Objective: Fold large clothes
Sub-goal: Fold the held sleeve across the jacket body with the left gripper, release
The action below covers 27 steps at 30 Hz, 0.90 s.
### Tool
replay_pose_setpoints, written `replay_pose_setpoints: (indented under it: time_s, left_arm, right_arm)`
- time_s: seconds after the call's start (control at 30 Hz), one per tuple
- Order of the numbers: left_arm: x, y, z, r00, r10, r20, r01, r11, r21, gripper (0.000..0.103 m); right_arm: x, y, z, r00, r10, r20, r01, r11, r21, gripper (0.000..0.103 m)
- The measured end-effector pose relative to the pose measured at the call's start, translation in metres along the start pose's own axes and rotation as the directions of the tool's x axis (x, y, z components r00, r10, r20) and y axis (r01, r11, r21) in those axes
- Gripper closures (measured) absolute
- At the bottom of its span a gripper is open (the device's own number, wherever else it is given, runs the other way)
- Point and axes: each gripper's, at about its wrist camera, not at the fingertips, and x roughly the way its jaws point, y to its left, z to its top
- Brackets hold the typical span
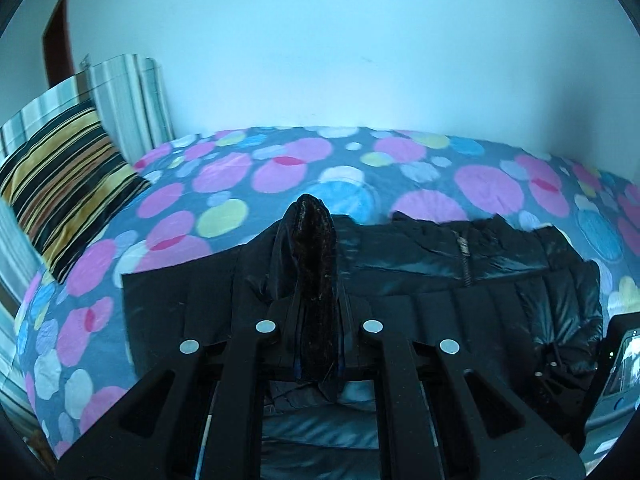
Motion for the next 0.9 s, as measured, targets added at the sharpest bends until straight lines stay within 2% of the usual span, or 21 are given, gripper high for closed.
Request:
replay_pose_setpoints:
  time_s: [0.33,0.77,0.9]
  left_arm:
    - [0.031,-0.095,-0.021,0.997,-0.049,-0.061,0.056,0.991,0.122,0.092]
    - [0.063,-0.147,-0.032,0.990,-0.086,-0.112,0.105,0.979,0.174,0.092]
    - [0.070,-0.151,-0.036,0.987,-0.091,-0.134,0.114,0.977,0.179,0.088]
  right_arm:
    - [0.000,0.000,0.000,1.000,0.004,0.000,-0.004,1.000,0.003,0.011]
    - [0.000,-0.001,-0.001,1.000,0.011,0.001,-0.011,1.000,0.007,0.011]
    - [0.001,0.000,-0.001,1.000,0.010,0.001,-0.010,1.000,0.006,0.011]
